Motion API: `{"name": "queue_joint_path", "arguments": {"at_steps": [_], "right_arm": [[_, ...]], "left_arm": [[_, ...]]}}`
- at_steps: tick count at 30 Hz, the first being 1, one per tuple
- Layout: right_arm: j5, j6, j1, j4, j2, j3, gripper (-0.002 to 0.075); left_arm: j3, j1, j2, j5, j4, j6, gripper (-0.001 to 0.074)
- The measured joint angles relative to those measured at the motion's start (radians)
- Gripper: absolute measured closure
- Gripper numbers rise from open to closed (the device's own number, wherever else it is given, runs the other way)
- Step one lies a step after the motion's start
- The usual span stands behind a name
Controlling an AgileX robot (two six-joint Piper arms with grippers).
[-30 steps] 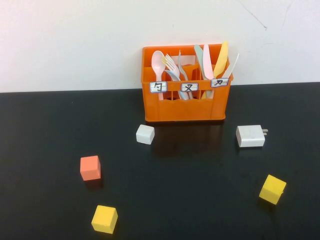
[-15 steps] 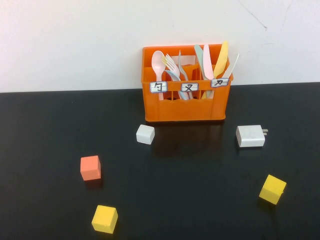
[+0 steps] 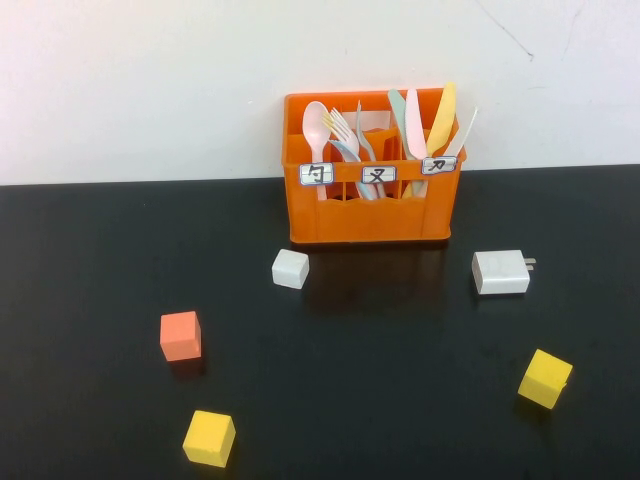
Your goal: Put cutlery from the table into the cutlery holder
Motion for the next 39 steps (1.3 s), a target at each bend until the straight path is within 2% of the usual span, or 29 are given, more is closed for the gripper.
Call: {"name": "queue_joint_path", "arguments": {"at_steps": [32, 39], "right_arm": [[0.000, 0.000, -0.003, -0.010, -0.004, 0.000, 0.0728], [-0.010, 0.000, -0.119, -0.011, -0.013, 0.019, 0.0728]], "left_arm": [[0.000, 0.000, 0.000, 0.000, -0.003, 0.002, 0.0736], [0.000, 0.000, 0.000, 0.000, -0.003, 0.002, 0.0736]]}}
